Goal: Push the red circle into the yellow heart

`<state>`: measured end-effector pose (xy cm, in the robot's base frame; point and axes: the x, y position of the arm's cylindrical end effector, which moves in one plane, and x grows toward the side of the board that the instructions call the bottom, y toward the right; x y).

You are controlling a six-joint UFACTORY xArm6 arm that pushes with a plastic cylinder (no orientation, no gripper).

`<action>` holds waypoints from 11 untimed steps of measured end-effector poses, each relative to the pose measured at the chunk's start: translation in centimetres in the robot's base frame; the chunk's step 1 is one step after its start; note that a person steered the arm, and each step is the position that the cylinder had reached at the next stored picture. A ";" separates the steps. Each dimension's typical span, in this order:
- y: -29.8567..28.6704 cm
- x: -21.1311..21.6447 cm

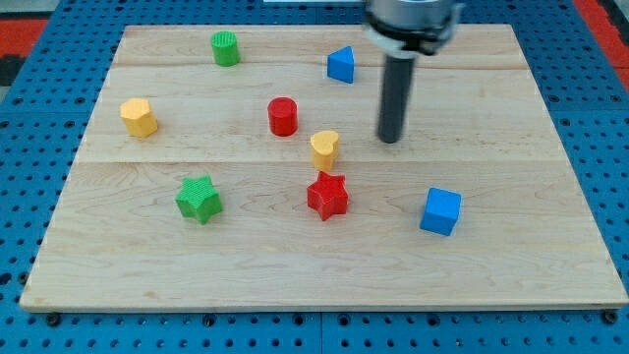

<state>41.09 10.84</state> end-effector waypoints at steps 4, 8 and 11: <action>-10.4 -6.5; -20.4 -6.8; -9.6 -4.8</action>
